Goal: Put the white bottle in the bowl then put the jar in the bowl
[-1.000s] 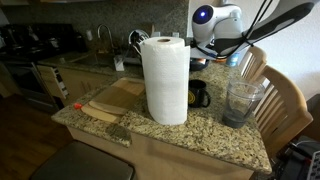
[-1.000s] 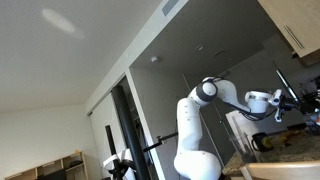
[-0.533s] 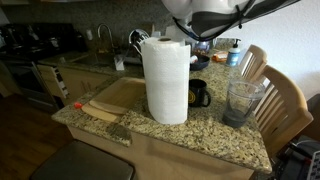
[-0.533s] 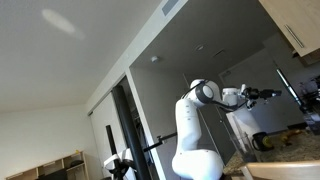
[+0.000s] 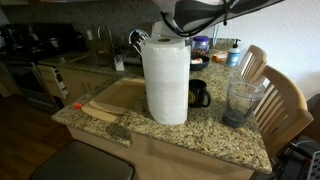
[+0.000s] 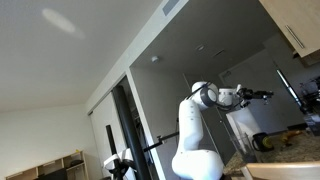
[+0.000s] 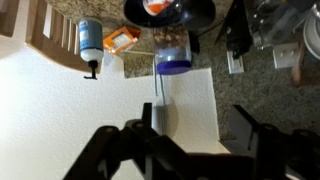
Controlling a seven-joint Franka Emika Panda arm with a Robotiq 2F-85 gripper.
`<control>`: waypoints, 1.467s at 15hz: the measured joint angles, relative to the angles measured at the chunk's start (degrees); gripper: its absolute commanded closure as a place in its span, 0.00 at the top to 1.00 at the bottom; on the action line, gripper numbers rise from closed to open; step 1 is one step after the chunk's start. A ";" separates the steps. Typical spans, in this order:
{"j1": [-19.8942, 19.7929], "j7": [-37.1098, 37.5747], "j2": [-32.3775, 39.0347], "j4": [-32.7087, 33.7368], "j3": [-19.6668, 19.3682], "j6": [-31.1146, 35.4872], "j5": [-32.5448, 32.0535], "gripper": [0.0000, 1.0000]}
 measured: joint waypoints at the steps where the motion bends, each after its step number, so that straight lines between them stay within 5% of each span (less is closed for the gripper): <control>1: -0.65 -1.89 -0.44 -0.05 0.50 1.07 2.24 1.00; 5: -3.46 -10.04 -3.92 -0.51 1.50 4.54 13.79 1.00; 11: -2.43 -9.97 -4.82 -0.65 1.52 4.33 14.44 1.00; 15: -2.39 -9.97 -5.27 -3.10 3.77 7.20 21.69 1.00; 19: -3.27 -3.87 -9.12 -9.71 3.70 10.68 32.06 1.00; 22: -3.58 3.85 -15.43 -17.25 1.56 7.41 32.20 1.00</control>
